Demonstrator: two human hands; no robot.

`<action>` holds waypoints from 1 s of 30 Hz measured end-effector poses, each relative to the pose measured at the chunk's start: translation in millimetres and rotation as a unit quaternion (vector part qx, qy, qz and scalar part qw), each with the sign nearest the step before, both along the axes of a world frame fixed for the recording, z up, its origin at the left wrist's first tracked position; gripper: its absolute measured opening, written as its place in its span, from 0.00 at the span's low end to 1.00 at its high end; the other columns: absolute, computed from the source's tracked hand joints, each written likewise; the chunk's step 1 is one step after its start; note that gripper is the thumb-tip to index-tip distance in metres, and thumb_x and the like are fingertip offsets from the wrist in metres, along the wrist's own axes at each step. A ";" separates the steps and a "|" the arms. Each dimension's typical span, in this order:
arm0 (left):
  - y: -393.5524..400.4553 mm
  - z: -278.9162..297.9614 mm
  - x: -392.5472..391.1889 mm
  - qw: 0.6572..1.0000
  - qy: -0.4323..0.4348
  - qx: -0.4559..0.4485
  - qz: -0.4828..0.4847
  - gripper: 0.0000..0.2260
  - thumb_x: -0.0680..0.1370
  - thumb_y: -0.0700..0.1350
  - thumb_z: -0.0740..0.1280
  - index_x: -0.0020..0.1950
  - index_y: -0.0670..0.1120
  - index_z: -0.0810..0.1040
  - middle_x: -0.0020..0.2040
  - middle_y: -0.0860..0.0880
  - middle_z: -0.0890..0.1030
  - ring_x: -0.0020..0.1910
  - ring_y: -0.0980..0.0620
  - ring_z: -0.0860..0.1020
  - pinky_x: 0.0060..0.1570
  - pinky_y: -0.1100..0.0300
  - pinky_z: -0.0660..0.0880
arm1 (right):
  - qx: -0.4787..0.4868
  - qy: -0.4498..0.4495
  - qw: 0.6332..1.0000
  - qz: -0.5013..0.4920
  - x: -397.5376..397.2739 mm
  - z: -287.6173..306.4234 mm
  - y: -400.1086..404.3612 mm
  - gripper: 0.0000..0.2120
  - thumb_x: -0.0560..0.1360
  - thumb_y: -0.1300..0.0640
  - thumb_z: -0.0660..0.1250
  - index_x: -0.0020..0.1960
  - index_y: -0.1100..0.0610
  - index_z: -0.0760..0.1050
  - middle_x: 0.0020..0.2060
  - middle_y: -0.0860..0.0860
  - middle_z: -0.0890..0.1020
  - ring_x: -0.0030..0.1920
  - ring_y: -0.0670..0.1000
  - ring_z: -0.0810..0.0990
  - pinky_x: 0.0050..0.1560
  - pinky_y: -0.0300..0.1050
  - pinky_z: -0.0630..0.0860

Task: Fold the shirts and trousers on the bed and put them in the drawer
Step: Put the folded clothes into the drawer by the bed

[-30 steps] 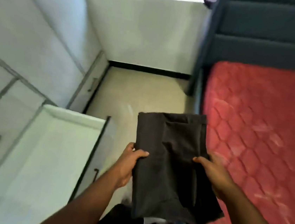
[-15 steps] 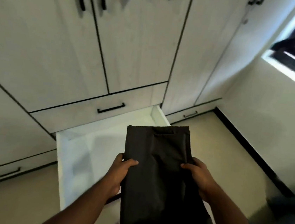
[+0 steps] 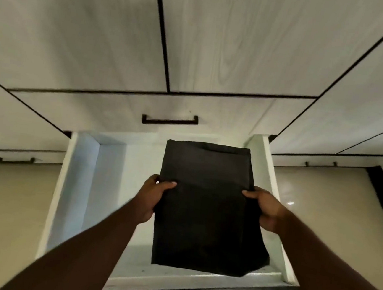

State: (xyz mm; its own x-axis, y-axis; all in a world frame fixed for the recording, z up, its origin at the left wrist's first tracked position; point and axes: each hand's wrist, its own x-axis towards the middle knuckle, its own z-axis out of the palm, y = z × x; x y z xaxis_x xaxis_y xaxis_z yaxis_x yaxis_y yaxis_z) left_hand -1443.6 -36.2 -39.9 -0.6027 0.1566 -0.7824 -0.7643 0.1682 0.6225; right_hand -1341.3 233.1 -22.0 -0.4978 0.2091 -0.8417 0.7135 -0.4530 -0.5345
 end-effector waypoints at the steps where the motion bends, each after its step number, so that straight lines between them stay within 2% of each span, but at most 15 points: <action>1: 4.9 -23.0 -7.0 1.000 -0.002 -0.011 0.004 0.16 0.74 0.42 0.73 0.58 0.42 0.74 0.54 0.42 0.83 0.52 0.42 0.82 0.55 0.44 0.79 | 0.000 -0.008 1.000 0.003 -7.3 -21.9 5.2 0.12 0.77 0.66 0.61 0.60 0.62 0.77 0.54 0.61 0.83 0.56 0.61 0.81 0.55 0.54 0.77; 5: 32.1 -147.9 -31.6 0.999 -0.016 -0.034 0.023 0.15 0.75 0.41 0.72 0.59 0.40 0.73 0.54 0.39 0.82 0.52 0.41 0.82 0.56 0.43 0.78 | -0.008 -0.025 0.999 0.026 -40.9 -145.1 29.6 0.08 0.78 0.65 0.61 0.53 0.61 0.78 0.41 0.56 0.86 0.40 0.54 0.85 0.39 0.48 0.83; 7: 39.1 -165.8 -43.2 0.999 -0.018 -0.029 0.021 0.17 0.74 0.41 0.73 0.60 0.40 0.74 0.54 0.40 0.83 0.53 0.41 0.82 0.57 0.40 0.77 | 0.014 -0.016 0.999 0.028 -56.2 -163.5 40.9 0.08 0.78 0.66 0.61 0.53 0.60 0.77 0.37 0.53 0.86 0.35 0.51 0.85 0.33 0.44 0.82; 9: 44.7 -215.6 -49.4 0.999 -0.027 -0.045 0.004 0.18 0.74 0.44 0.74 0.61 0.41 0.74 0.55 0.41 0.83 0.53 0.42 0.82 0.56 0.40 0.78 | 0.024 -0.010 0.999 0.033 -61.1 -215.2 46.2 0.09 0.78 0.65 0.62 0.57 0.60 0.77 0.42 0.53 0.86 0.38 0.50 0.85 0.38 0.44 0.82; 11: 45.0 -248.0 -50.8 0.997 -0.025 -0.071 -0.004 0.19 0.73 0.46 0.75 0.60 0.44 0.74 0.56 0.43 0.82 0.53 0.43 0.82 0.52 0.44 0.80 | 0.060 -0.014 0.996 0.059 -59.1 -251.7 49.8 0.13 0.78 0.63 0.64 0.63 0.60 0.75 0.54 0.55 0.83 0.50 0.53 0.83 0.54 0.50 0.80; 13: 45.2 -259.9 -49.4 0.995 -0.007 -0.100 -0.013 0.21 0.72 0.47 0.75 0.62 0.46 0.72 0.57 0.46 0.81 0.53 0.47 0.81 0.46 0.51 0.79 | 0.104 -0.022 0.991 0.084 -53.6 -269.7 48.3 0.19 0.78 0.61 0.66 0.68 0.60 0.71 0.62 0.55 0.79 0.59 0.56 0.79 0.64 0.55 0.73; 14: 45.7 -259.2 -49.3 0.993 0.011 -0.114 -0.024 0.24 0.73 0.47 0.75 0.65 0.46 0.71 0.58 0.47 0.80 0.54 0.48 0.80 0.46 0.52 0.78 | 0.129 -0.021 0.987 0.091 -51.0 -273.3 47.5 0.20 0.78 0.60 0.66 0.69 0.59 0.70 0.63 0.55 0.77 0.61 0.57 0.77 0.65 0.56 0.72; 16: 45.0 -250.0 -46.9 0.985 0.052 -0.149 -0.066 0.33 0.73 0.49 0.75 0.73 0.47 0.64 0.65 0.46 0.76 0.61 0.47 0.77 0.56 0.49 0.77 | 0.204 -0.027 0.970 0.128 -43.8 -264.1 40.9 0.22 0.78 0.56 0.67 0.70 0.58 0.68 0.64 0.56 0.76 0.63 0.59 0.76 0.66 0.58 0.72; 19: 34.2 -209.2 -28.1 0.944 0.107 -0.248 -0.188 0.42 0.73 0.51 0.74 0.79 0.48 0.53 0.74 0.42 0.65 0.72 0.42 0.67 0.69 0.47 0.67 | 0.328 -0.048 0.923 0.196 -27.4 -220.9 33.3 0.26 0.77 0.54 0.67 0.73 0.56 0.64 0.68 0.59 0.72 0.66 0.60 0.72 0.67 0.52 0.69; 22: 24.3 -131.7 17.2 0.859 0.166 -0.317 -0.366 0.40 0.74 0.51 0.72 0.79 0.50 0.53 0.74 0.43 0.65 0.71 0.40 0.66 0.68 0.46 0.66 | 0.370 -0.047 0.895 0.246 9.0 -139.7 19.5 0.19 0.77 0.57 0.68 0.67 0.58 0.72 0.64 0.58 0.76 0.62 0.58 0.75 0.61 0.43 0.67; 25: 26.1 -35.8 72.6 0.787 0.225 -0.293 -0.495 0.38 0.75 0.52 0.70 0.79 0.53 0.53 0.76 0.46 0.62 0.72 0.42 0.65 0.66 0.43 0.67 | 0.382 -0.042 0.891 0.242 78.0 -31.7 -7.3 0.16 0.75 0.58 0.70 0.61 0.59 0.77 0.61 0.57 0.78 0.59 0.57 0.77 0.58 0.41 0.67; 27: 34.0 15.6 101.0 0.740 0.278 -0.270 -0.551 0.36 0.75 0.53 0.69 0.79 0.54 0.55 0.76 0.47 0.60 0.73 0.43 0.63 0.66 0.42 0.67 | 0.404 -0.033 0.884 0.232 121.8 29.5 -26.1 0.17 0.73 0.58 0.72 0.61 0.59 0.77 0.60 0.58 0.77 0.60 0.57 0.75 0.57 0.40 0.66; 30: 48.4 101.0 160.7 0.633 0.385 -0.210 -0.638 0.30 0.75 0.51 0.68 0.75 0.53 0.61 0.72 0.47 0.64 0.71 0.43 0.66 0.64 0.42 0.69 | 0.459 -0.071 0.869 0.169 219.0 117.1 -66.3 0.19 0.72 0.58 0.73 0.62 0.60 0.76 0.61 0.60 0.76 0.62 0.59 0.74 0.59 0.42 0.65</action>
State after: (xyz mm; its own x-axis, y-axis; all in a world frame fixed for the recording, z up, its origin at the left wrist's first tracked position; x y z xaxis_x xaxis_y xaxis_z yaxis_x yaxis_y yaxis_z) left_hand -1283.0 12.2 61.1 -0.4237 0.7755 -0.4681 0.6623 0.6178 0.4239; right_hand -1122.3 166.9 95.1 -0.5655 0.6876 -0.4555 0.8116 0.3656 -0.4557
